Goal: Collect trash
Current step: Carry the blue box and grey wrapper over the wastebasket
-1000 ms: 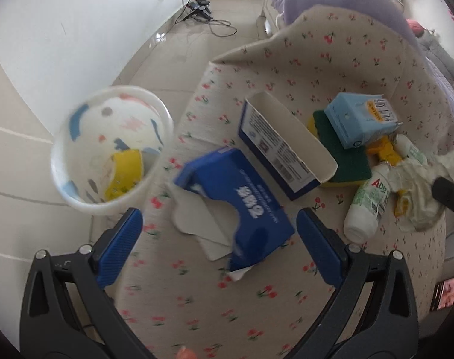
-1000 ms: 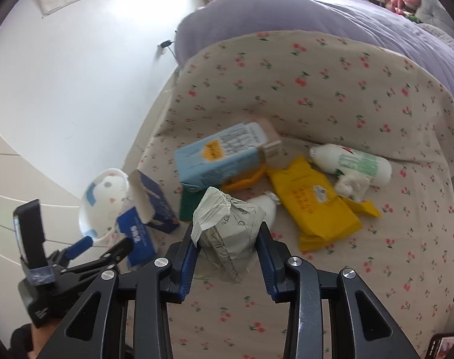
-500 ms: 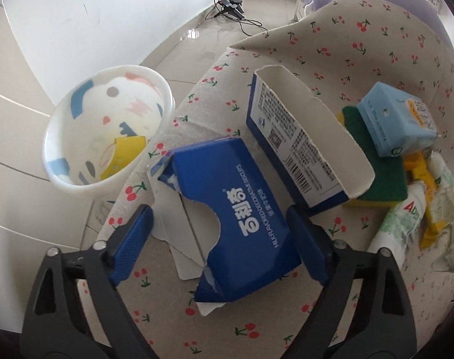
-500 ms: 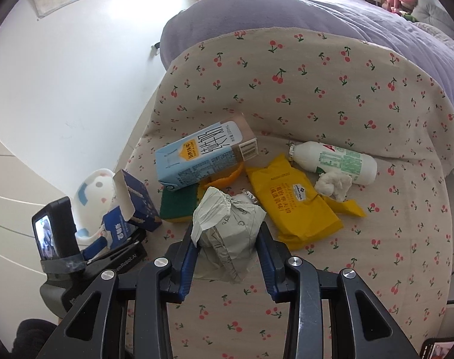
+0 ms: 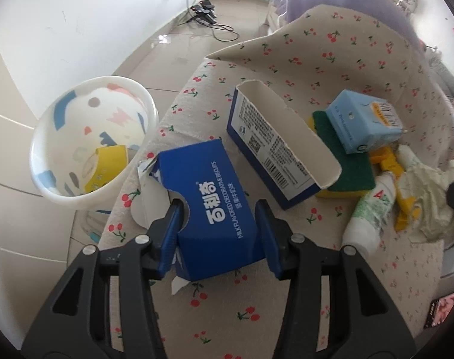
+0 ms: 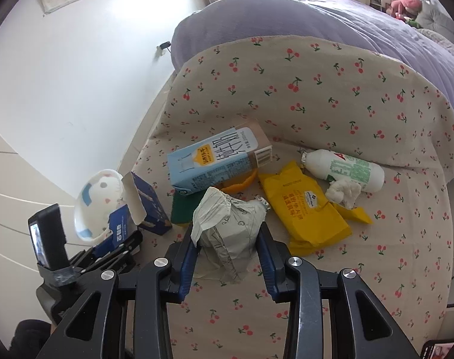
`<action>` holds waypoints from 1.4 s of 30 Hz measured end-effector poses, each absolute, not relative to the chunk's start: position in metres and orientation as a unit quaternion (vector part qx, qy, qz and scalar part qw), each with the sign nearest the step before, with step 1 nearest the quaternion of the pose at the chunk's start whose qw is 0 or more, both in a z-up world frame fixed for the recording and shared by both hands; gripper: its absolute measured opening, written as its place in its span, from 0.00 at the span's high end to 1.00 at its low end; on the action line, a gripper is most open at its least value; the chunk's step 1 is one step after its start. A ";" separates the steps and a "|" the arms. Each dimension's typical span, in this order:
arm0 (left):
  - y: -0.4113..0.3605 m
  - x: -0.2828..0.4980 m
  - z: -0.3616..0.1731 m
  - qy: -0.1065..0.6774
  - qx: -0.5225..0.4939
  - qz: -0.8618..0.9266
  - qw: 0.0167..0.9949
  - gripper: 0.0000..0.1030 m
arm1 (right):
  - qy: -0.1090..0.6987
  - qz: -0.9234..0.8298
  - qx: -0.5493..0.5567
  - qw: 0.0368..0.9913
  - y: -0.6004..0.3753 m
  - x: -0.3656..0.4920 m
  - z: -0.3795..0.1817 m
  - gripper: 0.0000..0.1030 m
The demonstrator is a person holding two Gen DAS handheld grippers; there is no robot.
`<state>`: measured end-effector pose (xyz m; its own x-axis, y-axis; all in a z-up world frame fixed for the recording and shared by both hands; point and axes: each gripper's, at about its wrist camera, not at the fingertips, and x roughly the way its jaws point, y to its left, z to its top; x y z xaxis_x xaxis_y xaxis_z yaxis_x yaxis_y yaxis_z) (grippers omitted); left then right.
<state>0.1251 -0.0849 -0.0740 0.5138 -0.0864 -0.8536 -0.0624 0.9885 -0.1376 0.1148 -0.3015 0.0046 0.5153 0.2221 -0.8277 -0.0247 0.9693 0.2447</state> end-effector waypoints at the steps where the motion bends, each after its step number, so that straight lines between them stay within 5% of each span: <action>1: -0.084 0.124 -0.072 0.491 -0.074 -0.016 0.868 0.51 | 0.486 0.072 0.100 0.865 -0.300 0.115 0.005 0.62; 42: 0.083 0.135 -0.022 0.452 -0.151 -0.056 0.877 0.51 | 0.455 0.162 0.082 0.872 -0.144 0.153 0.033 0.62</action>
